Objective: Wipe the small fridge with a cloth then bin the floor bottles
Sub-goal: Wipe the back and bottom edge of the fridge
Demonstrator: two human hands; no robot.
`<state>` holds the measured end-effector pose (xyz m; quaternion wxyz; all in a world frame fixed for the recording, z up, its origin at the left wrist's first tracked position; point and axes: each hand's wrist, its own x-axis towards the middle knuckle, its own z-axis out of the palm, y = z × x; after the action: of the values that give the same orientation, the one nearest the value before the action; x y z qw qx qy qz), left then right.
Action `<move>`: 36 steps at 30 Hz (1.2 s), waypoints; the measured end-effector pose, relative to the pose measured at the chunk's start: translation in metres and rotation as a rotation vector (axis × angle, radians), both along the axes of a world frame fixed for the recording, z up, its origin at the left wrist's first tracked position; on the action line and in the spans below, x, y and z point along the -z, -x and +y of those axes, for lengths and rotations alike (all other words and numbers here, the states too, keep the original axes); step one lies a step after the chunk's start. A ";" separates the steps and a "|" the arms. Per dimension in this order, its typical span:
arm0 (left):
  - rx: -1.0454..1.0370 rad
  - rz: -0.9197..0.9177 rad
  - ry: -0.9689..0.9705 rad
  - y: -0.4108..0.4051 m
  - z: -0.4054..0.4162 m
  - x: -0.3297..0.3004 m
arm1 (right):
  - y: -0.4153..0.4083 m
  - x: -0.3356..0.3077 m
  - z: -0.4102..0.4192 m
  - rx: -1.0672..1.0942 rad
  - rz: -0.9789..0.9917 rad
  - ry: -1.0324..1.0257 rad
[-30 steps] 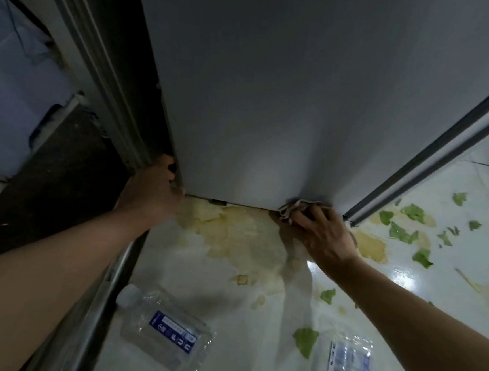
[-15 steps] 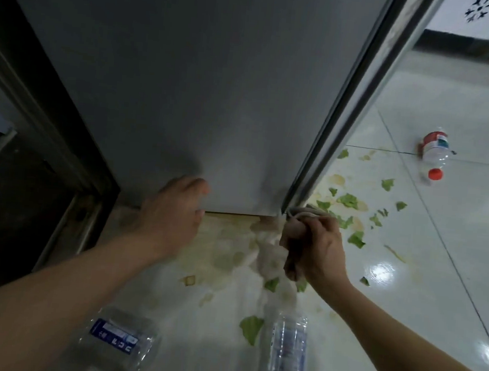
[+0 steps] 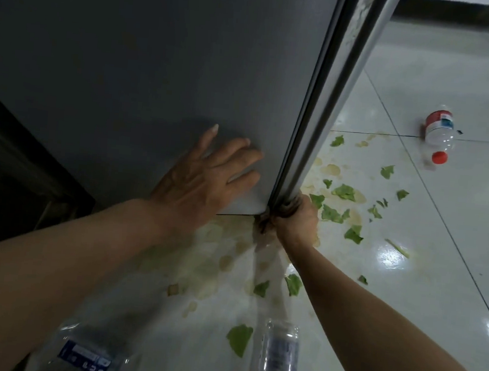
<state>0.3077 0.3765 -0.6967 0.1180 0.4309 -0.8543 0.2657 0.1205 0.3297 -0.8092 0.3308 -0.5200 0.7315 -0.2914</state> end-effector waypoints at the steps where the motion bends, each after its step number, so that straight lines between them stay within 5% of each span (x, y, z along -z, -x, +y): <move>1: 0.006 -0.004 0.014 -0.003 -0.003 0.000 | 0.000 0.001 -0.002 -0.011 0.029 0.013; 10: -0.026 -0.093 0.053 -0.005 -0.003 -0.011 | 0.010 -0.016 0.004 -0.049 0.070 0.216; 18: 0.010 -0.119 0.099 0.002 -0.001 -0.051 | 0.018 -0.092 0.003 -0.068 0.005 0.459; 36: -0.021 0.150 0.358 0.013 -0.005 -0.251 | 0.015 -0.313 -0.004 -0.028 -0.079 0.749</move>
<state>0.2944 0.3715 -0.4452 0.2533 0.4304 -0.7777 0.3819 0.1058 0.3258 -0.4965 0.1497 -0.6032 0.5536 -0.5542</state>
